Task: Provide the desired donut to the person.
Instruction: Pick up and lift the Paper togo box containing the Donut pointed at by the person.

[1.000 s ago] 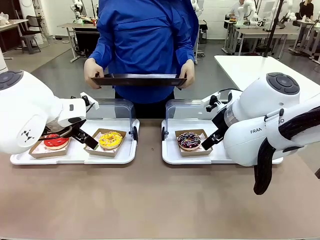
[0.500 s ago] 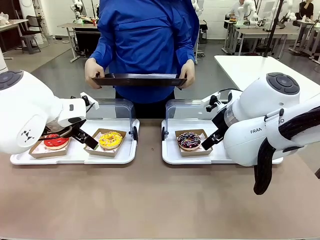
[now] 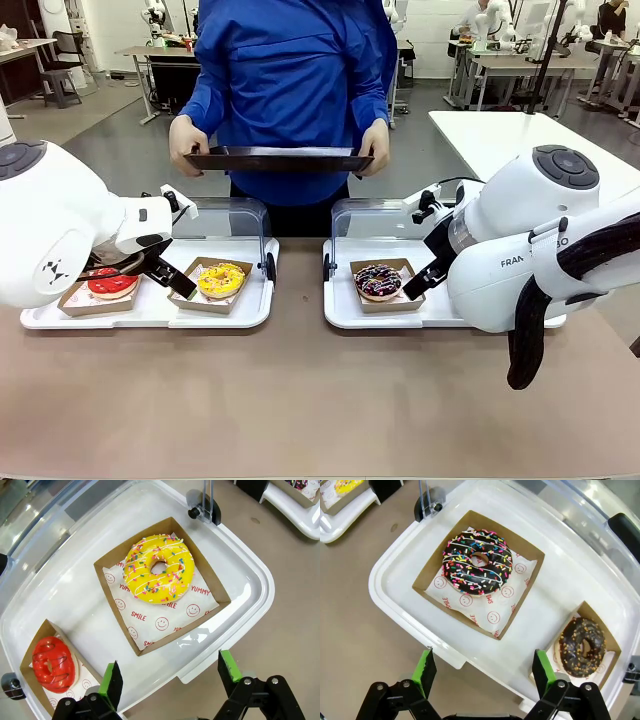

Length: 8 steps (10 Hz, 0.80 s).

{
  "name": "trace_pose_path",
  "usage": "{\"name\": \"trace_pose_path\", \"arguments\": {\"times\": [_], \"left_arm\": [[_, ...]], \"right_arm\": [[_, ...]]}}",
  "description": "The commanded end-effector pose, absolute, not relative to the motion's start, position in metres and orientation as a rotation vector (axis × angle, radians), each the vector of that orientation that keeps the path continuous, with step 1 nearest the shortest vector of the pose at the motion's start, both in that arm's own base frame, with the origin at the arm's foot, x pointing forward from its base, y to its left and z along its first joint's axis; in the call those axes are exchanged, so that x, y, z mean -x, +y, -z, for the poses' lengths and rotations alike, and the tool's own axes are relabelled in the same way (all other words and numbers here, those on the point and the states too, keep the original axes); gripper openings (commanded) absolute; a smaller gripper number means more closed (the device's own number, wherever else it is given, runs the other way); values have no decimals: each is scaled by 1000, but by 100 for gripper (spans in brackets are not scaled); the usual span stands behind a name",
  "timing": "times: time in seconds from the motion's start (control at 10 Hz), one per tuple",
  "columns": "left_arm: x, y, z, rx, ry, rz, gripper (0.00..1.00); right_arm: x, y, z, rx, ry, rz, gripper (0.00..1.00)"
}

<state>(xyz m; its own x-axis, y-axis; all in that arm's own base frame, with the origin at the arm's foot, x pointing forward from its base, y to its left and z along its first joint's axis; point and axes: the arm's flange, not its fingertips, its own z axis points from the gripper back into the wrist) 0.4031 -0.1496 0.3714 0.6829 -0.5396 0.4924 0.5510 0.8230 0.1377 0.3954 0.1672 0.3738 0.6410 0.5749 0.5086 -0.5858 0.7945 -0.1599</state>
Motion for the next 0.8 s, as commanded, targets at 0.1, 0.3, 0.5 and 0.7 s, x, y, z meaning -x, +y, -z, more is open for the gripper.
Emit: {"name": "trace_pose_path", "arguments": {"times": [0.1,0.3,0.5,0.7], "left_arm": [[-395,-137,-382,15,-530,644,100],[-352,-86,-407,109,-503,716,100],[-303,-27,-424,222,-520,781,100],[-262,9,-431,278,-599,793,100]], "right_arm": [[-392,151,-393,-83,-563,-718,100],[-364,82,-441,-175,-537,-846,100],[-326,21,-474,-282,-549,-988,100],[-298,-13,-489,-322,-619,-1032,100]]}}
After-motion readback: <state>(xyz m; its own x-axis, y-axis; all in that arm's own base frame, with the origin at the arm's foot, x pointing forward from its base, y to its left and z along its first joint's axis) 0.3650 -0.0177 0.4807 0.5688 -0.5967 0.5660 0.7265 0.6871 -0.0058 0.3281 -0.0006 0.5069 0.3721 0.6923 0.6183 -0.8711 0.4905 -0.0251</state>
